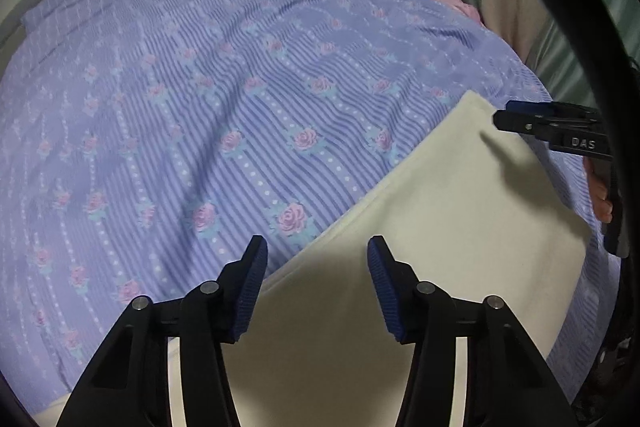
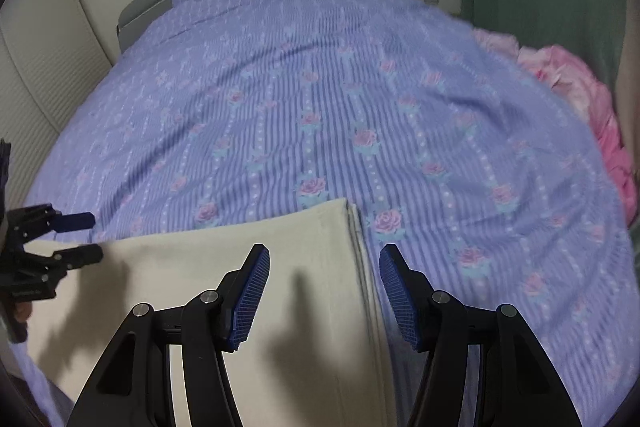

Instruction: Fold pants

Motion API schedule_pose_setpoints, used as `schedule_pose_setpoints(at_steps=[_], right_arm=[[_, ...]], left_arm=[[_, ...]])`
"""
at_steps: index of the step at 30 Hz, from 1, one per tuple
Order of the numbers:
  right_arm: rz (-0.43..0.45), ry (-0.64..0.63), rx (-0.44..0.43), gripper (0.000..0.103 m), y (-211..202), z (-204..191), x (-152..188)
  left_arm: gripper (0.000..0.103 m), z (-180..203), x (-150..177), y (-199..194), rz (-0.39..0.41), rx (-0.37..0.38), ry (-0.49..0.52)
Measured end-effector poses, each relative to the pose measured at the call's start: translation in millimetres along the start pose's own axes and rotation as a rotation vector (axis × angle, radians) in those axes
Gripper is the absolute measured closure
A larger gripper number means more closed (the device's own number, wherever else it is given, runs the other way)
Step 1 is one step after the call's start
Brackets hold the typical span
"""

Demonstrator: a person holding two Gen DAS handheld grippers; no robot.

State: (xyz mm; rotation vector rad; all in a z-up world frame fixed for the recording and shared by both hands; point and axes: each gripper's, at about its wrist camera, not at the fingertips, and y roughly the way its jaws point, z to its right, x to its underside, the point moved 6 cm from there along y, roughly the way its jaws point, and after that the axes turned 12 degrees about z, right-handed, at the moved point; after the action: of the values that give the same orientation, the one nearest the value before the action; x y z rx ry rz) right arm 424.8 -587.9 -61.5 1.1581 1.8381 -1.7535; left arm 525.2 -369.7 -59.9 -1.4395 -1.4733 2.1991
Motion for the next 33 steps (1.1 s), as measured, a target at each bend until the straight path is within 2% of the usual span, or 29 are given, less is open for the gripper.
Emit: schedule_pose_setpoints(at_steps=[5,6,7,9,10,13,16,20,22,24,26,28,33], right_arm=[[-0.073,0.062,-0.013,0.044,22.7,13.9,14.2],[-0.082,0.08,-0.024,0.048,24.9,15.3,16.5],[-0.086,0.093,-0.042,0.063,26.2,15.2,18.4],[-0.1,0.077,-0.046,0.084,26.0,14.2,19.5],[-0.085,0.082,-0.059,0.089,21.5,13.7,15.6],[-0.041,0.082,-0.056,0.091,11.7,19.2,6.1],[-0.088,0.1,-0.038,0.092,26.1,26.0,15.4],[-0.083,0.103,-0.047,0.088,24.7,24.7,14.7],[-0.056,0.097,-0.051,0.067,9.6,24.2,8.3],[-0.024,0.075,-0.052,0.05,-7.9,24.3,4.1],[-0.01,0.089,-0.093,0.049,-25.2,25.2,5.5],[-0.035,0.105,-0.118,0.049,-34.6,26.6,15.1],[-0.096,0.124,-0.158,0.049,-42.0,29.6,47.2]], left_arm=[[0.054,1.6,-2.3,15.3,-0.014,-0.021,-0.002],[0.054,1.8,-1.8,16.7,-0.015,-0.022,-0.004],[0.054,1.1,-1.7,16.7,-0.014,-0.024,-0.007],[0.054,3.0,-5.0,21.0,-0.007,-0.033,-0.012],[0.054,2.9,-6.5,20.2,0.001,-0.034,-0.018],[0.054,4.3,-9.8,18.3,0.019,-0.038,-0.037],[0.054,9.1,-9.6,21.4,0.017,-0.054,-0.021],[0.054,13.8,-9.0,17.5,0.03,-0.09,0.006],[0.053,18.5,-10.5,6.7,0.058,-0.091,-0.011],[0.049,24.0,-11.1,-3.4,0.085,-0.105,-0.02],[0.047,36.9,-9.9,-16.9,0.12,-0.099,-0.039],[0.047,46.9,-7.7,-23.9,0.13,-0.104,-0.055],[0.046,75.8,2.0,-27.8,0.118,-0.12,-0.069]])
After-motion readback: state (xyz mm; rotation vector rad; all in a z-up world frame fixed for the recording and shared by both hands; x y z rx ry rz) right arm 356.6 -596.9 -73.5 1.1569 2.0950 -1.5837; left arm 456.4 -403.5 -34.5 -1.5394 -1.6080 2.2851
